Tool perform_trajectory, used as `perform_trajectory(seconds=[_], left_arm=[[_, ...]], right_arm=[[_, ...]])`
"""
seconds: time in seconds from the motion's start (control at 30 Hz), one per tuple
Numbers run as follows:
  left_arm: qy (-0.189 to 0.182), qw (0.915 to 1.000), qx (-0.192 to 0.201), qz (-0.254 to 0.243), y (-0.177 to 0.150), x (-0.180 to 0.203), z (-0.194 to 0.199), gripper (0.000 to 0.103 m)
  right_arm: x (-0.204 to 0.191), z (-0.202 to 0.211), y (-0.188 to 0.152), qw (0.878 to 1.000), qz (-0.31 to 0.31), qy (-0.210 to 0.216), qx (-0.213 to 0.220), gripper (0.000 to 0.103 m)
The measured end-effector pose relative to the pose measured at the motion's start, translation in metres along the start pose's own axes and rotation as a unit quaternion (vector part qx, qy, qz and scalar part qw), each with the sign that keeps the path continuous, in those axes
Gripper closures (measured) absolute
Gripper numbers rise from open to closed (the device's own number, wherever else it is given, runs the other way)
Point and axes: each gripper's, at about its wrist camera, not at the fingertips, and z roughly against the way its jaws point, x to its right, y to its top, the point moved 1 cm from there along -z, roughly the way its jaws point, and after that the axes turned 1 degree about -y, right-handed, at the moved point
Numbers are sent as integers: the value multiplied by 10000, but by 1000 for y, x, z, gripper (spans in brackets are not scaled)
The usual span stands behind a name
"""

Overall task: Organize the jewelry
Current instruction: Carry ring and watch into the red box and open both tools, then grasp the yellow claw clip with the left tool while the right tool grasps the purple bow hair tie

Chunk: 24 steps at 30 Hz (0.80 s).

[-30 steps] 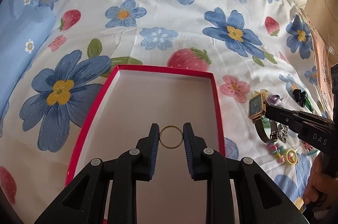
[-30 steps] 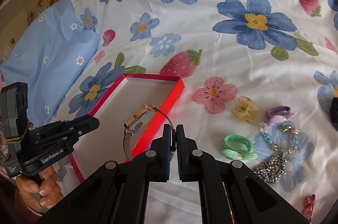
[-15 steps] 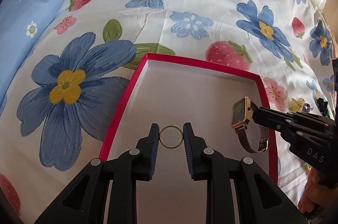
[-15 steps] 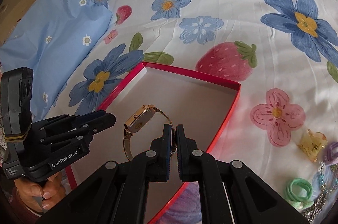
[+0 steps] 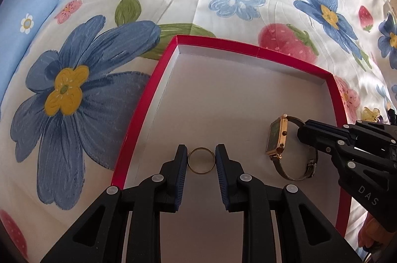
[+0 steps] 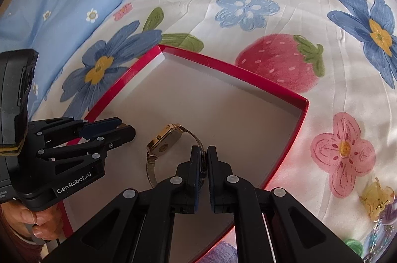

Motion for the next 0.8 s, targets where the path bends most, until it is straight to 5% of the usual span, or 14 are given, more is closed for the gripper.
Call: perform_trajectory(seconds=[0.17,0.4,0.67,0.8], left_arm=[[120,9999,-19,-62,0,2,-2,79],[234,9997,83,43,-4,-1,9,61],[187,9980,447,400,-19,-9,47,55],[0,9957,664,648,-33,-11,72,52]], right_arm=[[-1,-2,1,10000,71,-22,-45,97],[1,4,2,9999,-77,130,-2,88],[9,47,-9,9966,-454,396,562,80],[19,77,-28,9925,-695,466,894,66]])
